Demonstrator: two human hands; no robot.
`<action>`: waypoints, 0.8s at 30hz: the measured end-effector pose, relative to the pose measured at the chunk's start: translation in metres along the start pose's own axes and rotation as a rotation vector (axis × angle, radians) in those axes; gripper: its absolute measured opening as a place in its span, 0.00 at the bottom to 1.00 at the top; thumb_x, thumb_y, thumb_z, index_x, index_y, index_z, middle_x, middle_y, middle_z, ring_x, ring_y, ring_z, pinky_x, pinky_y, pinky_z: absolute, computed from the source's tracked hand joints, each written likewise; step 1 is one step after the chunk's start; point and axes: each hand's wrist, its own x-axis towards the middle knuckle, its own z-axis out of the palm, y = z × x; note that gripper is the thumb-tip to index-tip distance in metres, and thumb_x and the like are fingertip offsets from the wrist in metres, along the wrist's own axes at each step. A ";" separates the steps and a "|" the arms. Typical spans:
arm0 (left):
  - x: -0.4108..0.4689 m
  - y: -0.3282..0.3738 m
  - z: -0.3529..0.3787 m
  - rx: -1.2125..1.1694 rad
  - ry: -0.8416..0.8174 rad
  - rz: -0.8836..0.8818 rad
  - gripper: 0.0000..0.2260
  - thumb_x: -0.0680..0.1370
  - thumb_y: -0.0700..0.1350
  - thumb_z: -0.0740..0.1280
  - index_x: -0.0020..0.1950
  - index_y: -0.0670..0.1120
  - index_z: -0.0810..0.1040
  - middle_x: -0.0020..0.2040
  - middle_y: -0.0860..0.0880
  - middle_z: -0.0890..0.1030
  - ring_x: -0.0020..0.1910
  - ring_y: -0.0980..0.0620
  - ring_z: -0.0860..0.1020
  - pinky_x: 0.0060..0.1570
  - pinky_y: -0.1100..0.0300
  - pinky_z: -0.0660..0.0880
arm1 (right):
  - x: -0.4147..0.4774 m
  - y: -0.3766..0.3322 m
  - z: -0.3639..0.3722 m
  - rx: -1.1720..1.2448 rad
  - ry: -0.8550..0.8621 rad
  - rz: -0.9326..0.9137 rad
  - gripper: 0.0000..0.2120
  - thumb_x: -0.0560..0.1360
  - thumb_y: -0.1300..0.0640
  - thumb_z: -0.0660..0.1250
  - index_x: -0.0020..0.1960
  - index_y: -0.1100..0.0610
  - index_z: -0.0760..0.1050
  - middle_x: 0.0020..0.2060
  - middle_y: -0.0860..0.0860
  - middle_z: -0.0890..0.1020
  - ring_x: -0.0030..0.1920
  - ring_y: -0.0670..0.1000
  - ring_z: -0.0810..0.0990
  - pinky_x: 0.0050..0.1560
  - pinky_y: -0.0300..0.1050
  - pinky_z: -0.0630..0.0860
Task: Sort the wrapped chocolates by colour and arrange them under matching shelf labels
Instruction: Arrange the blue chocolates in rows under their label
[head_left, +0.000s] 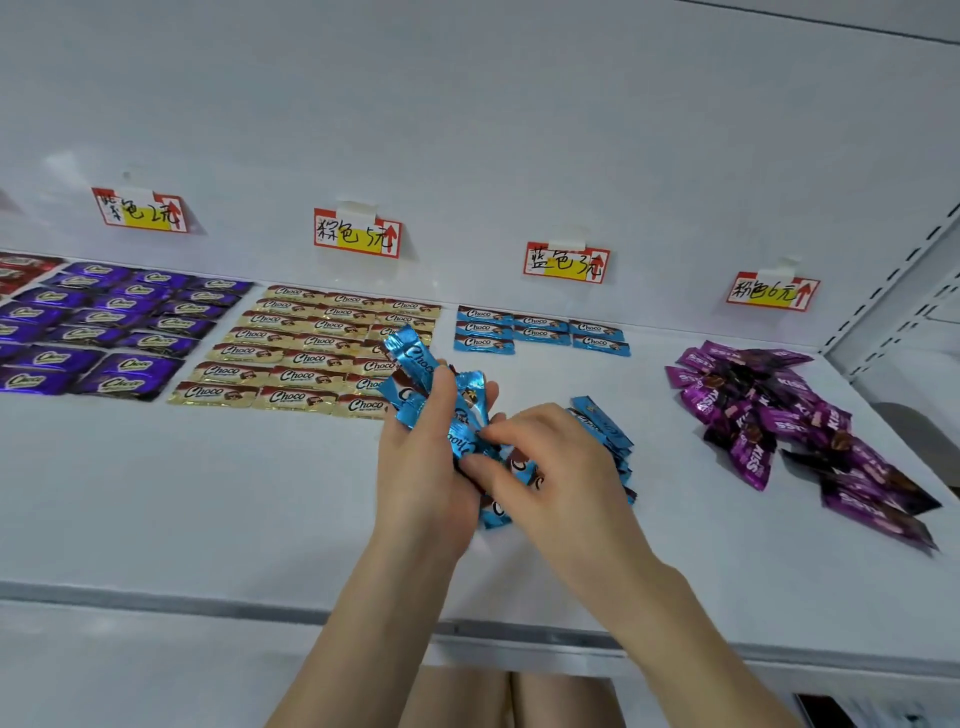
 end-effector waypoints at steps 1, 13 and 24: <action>-0.001 -0.001 0.000 0.010 0.002 -0.006 0.06 0.78 0.46 0.63 0.52 0.46 0.76 0.37 0.47 0.84 0.39 0.53 0.84 0.29 0.59 0.78 | -0.001 -0.001 -0.002 -0.026 -0.007 -0.022 0.10 0.70 0.49 0.69 0.48 0.53 0.79 0.40 0.45 0.74 0.41 0.44 0.73 0.40 0.38 0.71; -0.010 -0.010 0.001 0.218 -0.085 0.027 0.09 0.76 0.38 0.65 0.55 0.41 0.75 0.48 0.41 0.83 0.38 0.46 0.83 0.32 0.55 0.78 | 0.005 0.005 -0.019 0.486 0.027 0.320 0.09 0.76 0.61 0.62 0.40 0.51 0.75 0.33 0.46 0.80 0.32 0.41 0.81 0.30 0.31 0.75; -0.001 -0.001 0.002 0.556 -0.162 0.146 0.14 0.73 0.34 0.69 0.57 0.43 0.76 0.46 0.46 0.85 0.41 0.44 0.84 0.35 0.51 0.81 | 0.038 0.025 -0.049 0.517 -0.151 0.274 0.11 0.72 0.58 0.69 0.52 0.45 0.75 0.33 0.44 0.82 0.35 0.41 0.80 0.33 0.32 0.74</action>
